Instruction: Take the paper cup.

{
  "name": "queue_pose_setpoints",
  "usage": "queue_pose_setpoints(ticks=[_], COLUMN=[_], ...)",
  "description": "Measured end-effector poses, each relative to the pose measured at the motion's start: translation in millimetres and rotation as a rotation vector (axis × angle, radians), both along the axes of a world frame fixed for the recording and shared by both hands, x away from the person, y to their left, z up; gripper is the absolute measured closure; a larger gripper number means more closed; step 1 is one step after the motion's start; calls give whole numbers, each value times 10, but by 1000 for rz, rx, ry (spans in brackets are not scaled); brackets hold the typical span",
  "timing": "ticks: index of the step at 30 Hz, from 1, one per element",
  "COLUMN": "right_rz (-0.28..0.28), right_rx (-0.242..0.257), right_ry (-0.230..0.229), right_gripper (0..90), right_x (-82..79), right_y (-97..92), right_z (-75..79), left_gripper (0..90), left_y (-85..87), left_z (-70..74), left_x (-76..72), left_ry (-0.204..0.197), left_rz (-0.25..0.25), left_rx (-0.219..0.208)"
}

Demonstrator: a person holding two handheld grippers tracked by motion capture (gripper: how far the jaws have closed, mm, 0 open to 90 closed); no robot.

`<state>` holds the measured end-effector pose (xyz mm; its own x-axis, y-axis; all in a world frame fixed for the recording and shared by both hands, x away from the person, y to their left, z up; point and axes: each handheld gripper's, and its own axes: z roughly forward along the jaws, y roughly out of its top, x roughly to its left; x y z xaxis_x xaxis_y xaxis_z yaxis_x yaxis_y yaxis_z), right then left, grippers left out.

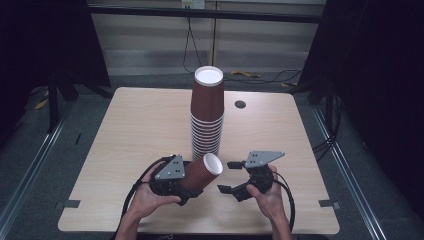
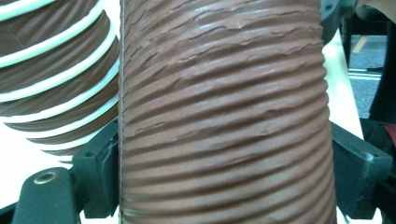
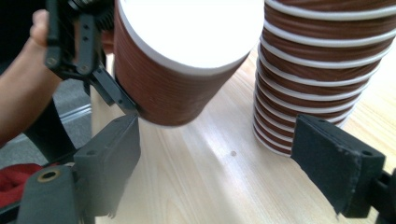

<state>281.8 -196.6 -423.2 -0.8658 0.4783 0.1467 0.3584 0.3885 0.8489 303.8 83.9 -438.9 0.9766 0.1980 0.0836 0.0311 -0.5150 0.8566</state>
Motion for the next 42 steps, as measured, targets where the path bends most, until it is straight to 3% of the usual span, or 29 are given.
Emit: queue_pose_setpoints(ticks=[2,7,15,19,20,27,28,32,34,37,42], right_rz=[35,48,58,71,77,108,144,128,143,183,198], right_rx=[-9,-40,-96,-150,-173,-188,-178,-207,-209,-210,-267], right_ry=[36,58,48,64,39,26,33,29,37,42,64], right_gripper=[155,158,132,137,151,182,220,181,178,132,154], right_x=[29,52,74,85,72,104,95,113,122,127,156], right_y=[21,46,79,119,155,214,245,253,251,272,309], right_z=[-16,-10,-1,-14,1,49,65,49,47,41,7], left_gripper=[146,146,146,146,145,143,143,144,144,144,144], left_y=[-4,-22,-74,-99,-106,-123,-124,-146,-152,-179,-224], left_z=[-5,-33,-9,10,11,46,41,21,16,16,1], left_x=[0,7,14,30,34,64,70,60,55,56,49], left_ry=[4,4,-13,-25,-19,-27,-24,-24,-20,-26,-31], left_rz=[-13,-31,-39,-40,-49,-37,-41,-69,-75,-83,-106], left_rx=[18,69,128,157,165,210,212,246,251,294,332])
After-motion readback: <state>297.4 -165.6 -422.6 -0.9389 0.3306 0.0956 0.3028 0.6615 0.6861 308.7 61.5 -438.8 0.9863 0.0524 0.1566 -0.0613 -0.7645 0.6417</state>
